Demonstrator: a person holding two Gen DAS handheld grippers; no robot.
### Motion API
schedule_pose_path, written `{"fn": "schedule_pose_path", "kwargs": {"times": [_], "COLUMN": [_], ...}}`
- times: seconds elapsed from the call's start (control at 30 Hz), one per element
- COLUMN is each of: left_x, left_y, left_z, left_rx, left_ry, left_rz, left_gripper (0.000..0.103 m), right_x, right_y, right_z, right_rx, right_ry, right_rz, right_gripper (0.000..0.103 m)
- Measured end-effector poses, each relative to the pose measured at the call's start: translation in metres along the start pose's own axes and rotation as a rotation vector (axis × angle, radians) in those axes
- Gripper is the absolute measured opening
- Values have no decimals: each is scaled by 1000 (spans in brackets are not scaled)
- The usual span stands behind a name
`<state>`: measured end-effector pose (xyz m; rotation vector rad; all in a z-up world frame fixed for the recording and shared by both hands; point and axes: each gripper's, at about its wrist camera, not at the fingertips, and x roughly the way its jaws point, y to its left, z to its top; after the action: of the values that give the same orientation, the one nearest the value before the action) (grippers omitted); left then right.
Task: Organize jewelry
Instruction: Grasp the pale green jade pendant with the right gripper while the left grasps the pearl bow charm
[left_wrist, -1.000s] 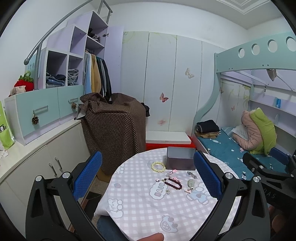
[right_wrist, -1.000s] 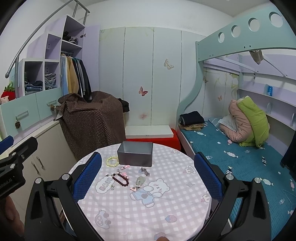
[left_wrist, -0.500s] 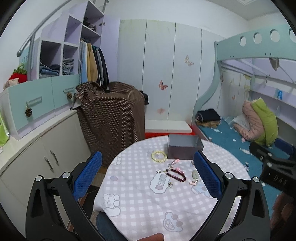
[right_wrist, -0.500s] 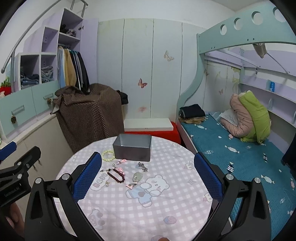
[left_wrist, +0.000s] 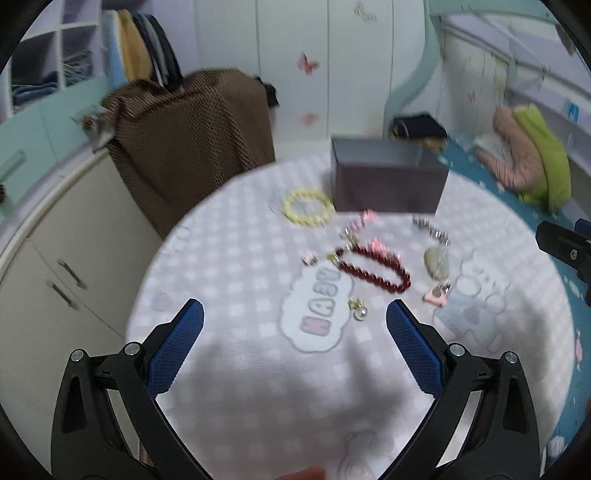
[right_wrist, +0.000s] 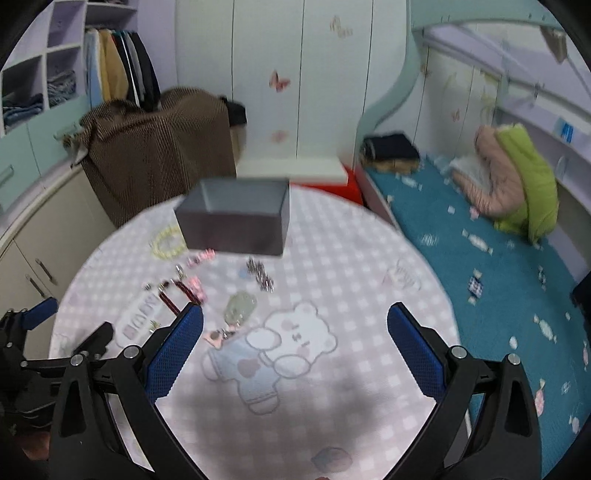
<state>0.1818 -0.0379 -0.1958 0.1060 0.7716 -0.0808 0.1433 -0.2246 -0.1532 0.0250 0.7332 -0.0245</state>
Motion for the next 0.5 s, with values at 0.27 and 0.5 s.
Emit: {"fn": "schedule_pose_path", "kwargs": {"times": [0.27, 0.5], "left_x": [52, 67], "left_y": [-9, -10], "left_z": [-2, -4], "left_rx": [-17, -25], "left_ry": [120, 161], "left_rz": [-19, -60], "left_gripper": [98, 88], "right_x": [39, 64], "right_y": [-9, -12], "right_z": [5, 4], "right_rx": [3, 4], "right_ry": [95, 152], "right_rz": [25, 43], "right_gripper": [96, 96]}}
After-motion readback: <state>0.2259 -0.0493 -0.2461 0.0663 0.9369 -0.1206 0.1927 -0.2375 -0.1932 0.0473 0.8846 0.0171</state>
